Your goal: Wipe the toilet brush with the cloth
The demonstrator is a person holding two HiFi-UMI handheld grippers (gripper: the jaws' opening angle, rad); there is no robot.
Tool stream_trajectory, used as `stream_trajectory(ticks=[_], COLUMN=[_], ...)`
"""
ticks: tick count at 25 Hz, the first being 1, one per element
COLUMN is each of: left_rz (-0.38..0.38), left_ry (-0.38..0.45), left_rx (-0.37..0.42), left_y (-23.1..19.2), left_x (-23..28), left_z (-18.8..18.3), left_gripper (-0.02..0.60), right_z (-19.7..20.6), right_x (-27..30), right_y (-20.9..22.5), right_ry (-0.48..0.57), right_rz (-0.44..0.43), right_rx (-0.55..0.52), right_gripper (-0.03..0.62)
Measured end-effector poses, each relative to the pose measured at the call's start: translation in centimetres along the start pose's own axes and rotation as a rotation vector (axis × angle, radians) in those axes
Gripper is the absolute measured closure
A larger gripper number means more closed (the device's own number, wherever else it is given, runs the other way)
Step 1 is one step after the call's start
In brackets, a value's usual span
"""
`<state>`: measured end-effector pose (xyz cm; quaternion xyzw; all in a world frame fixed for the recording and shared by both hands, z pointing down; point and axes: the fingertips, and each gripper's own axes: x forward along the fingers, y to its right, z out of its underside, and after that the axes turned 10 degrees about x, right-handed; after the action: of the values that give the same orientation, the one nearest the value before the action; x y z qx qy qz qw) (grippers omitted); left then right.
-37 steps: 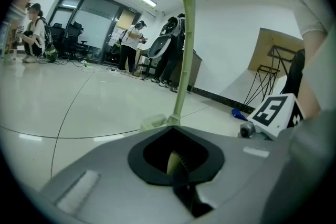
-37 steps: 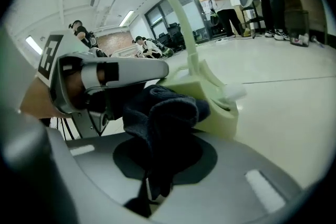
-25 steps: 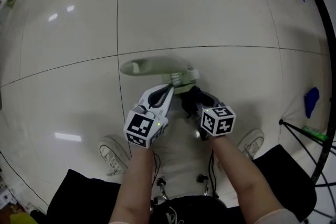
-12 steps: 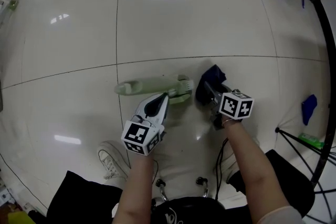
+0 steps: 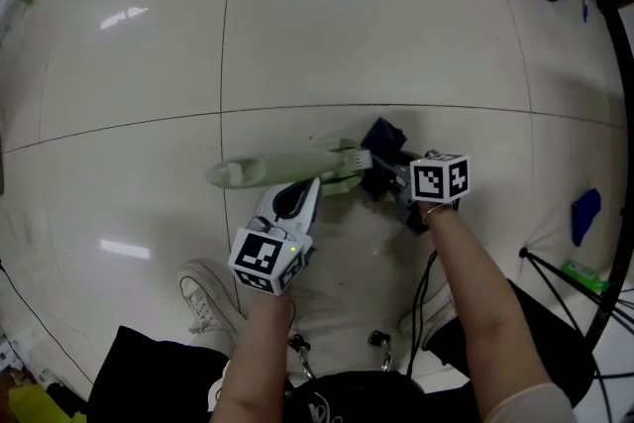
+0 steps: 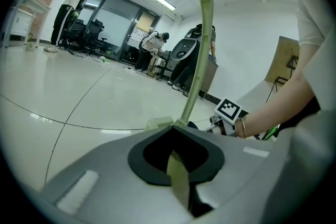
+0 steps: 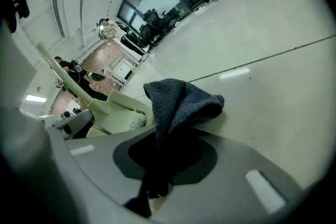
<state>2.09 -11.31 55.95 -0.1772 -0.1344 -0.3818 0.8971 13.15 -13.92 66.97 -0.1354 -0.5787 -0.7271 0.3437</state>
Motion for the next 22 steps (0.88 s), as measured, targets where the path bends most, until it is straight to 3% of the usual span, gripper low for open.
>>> stream_trajectory(ticks=[10, 13, 15, 19, 22], left_rz=[0.006, 0.005, 0.007, 0.008, -0.003], left_ry=[-0.019, -0.024, -0.028, -0.031, -0.028], left_rx=[0.005, -0.006, -0.014, -0.029, -0.042], left_y=[-0.1, -0.1, 0.0, 0.0, 0.0], left_x=[0.4, 0.5, 0.6, 0.6, 0.5], left_z=[0.1, 0.1, 0.1, 0.1, 0.2], left_gripper=[0.575, 0.575, 0.575, 0.575, 0.575], right_z=[4.7, 7.1, 7.8, 3.2, -3.0], right_x=[-1.0, -1.3, -2.3, -5.4, -6.1], right_y=[-0.7, -1.3, -0.7, 0.1, -2.9], right_ry=[0.022, -0.011, -0.025, 0.049, 0.096], right_rz=[0.021, -0.016, 0.009, 0.070, 0.003], right_rx=[0.058, 0.122, 0.120, 0.029, -0.082], right_gripper=[0.534, 0.534, 0.533, 0.533, 0.533])
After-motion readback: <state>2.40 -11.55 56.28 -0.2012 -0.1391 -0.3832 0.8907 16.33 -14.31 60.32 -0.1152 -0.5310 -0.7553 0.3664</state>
